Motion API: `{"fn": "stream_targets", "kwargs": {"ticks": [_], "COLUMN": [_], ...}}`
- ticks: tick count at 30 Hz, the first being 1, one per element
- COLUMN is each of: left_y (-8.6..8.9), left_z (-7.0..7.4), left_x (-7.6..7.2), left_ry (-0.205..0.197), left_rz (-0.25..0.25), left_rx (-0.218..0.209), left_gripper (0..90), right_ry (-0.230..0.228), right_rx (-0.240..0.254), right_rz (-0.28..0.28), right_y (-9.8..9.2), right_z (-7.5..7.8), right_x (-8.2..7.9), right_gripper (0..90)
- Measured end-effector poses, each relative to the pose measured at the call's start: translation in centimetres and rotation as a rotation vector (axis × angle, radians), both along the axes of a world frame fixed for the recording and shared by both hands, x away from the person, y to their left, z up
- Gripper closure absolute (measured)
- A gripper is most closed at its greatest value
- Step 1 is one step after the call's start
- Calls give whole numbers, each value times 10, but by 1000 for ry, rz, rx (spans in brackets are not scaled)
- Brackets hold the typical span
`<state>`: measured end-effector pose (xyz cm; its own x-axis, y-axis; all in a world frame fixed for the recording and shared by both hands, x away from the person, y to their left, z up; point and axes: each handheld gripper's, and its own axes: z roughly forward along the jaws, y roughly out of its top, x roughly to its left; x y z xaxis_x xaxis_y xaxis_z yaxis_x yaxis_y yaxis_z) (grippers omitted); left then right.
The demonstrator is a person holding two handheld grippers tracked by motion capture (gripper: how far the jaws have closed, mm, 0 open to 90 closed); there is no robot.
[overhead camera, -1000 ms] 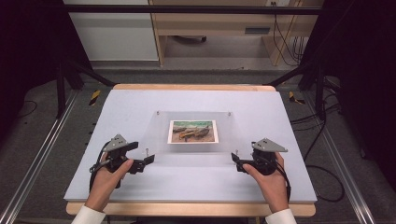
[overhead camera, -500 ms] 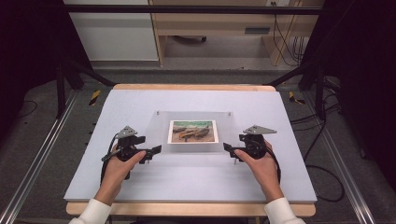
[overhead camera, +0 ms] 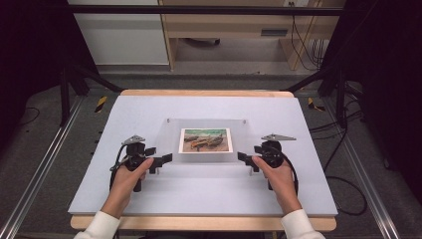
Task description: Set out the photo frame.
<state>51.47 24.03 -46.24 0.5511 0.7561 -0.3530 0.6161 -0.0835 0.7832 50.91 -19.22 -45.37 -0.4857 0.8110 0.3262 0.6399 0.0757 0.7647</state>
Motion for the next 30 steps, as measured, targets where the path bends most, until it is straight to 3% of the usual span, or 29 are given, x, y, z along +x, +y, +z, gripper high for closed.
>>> {"fn": "stream_targets", "kwargs": {"ticks": [4, 11, 14, 19, 26, 28, 30], "left_y": [0, -2, -3, -3, -4, -3, -4], "left_z": [-3, -3, -4, -7, -5, -5, -6], "left_x": [0, 0, 1, 3, 2, 2, 2], "left_ry": [24, 27, 26, 33, 30, 31, 30], "left_rz": [-18, -17, -16, -25, -17, -20, -18], "left_rx": [-40, -41, -42, -66, -59, -56, -60], "left_gripper": [83, 81, 81, 86, 89, 89, 89], "right_ry": [13, 39, 71, 72, 81, 78, 79], "right_rx": [6, 32, 72, 80, 87, 82, 87], "right_rz": [3, 1, -5, -5, -13, -55, -43], "right_y": [-1, -2, -5, -6, -6, -7, -5], "right_z": [0, -1, -3, -4, -4, -3, -4], "right_x": [-2, -1, 0, 0, -1, -1, -1], "right_gripper": [164, 155, 154, 155, 178, 210, 201]}}
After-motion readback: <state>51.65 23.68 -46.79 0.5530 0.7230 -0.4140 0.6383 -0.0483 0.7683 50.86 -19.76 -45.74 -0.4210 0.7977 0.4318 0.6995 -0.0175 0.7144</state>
